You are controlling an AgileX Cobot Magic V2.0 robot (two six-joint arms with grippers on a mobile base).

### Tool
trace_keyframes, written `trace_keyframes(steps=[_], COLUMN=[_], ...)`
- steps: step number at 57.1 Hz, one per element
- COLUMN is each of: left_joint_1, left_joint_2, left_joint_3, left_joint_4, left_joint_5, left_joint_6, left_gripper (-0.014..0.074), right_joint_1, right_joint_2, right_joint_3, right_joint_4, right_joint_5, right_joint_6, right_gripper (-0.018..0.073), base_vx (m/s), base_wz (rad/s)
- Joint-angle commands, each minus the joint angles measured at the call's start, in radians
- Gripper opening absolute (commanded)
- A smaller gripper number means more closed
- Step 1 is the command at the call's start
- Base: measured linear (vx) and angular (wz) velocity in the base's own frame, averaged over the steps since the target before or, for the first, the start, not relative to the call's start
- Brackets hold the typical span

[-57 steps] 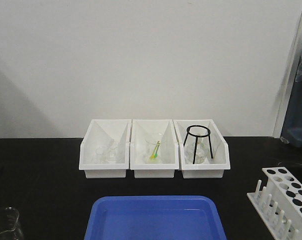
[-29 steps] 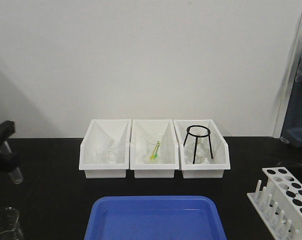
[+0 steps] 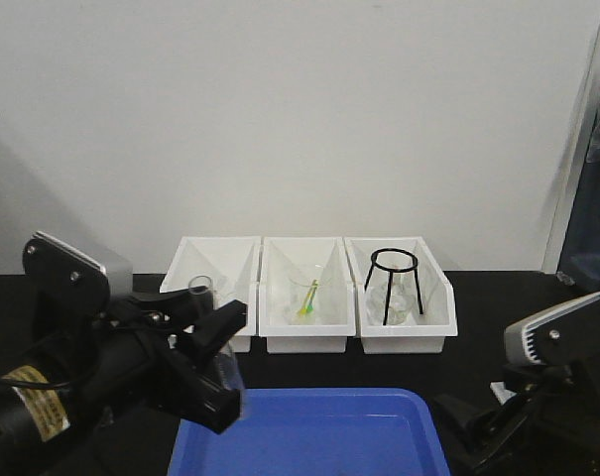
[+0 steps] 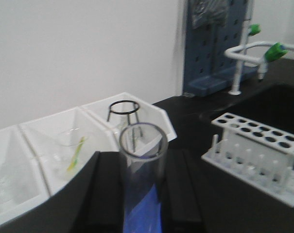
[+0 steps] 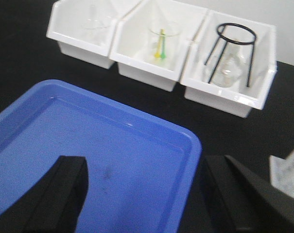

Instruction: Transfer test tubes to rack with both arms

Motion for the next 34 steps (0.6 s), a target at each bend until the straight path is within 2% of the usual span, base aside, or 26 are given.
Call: trace_keyframes(steps=[1,14,34], left_joint_1=[-0.054,-0.149,-0.197], left_joint_2=[-0.012,-0.009,0.024], left_joint_3=[-0.031,-0.032,-0.033], left_joint_4=[0.001,0.002,0.003], left_joint_5=[-0.147,-0.222,-0.254], left_joint_6=[-0.040,-0.040,-0.040], left_gripper=[-0.0021,-0.0021,-0.0021], right_joint_1=[0.054,0.169,0.296], right_joint_2=[-0.012,-0.012,-0.012], right_joint_3=[-0.035,-0.035,-0.035], right_joint_4=[0.001,0.001,0.000], right_joint_5=[-0.120,-0.161,-0.198], right_joint_6=[-0.010,-0.009,-0.009], right_gripper=[0.0527,0.0527,0.0527], base_vx=[0.00,0.00,0.00], base_wz=[0.00,0.00,0.00])
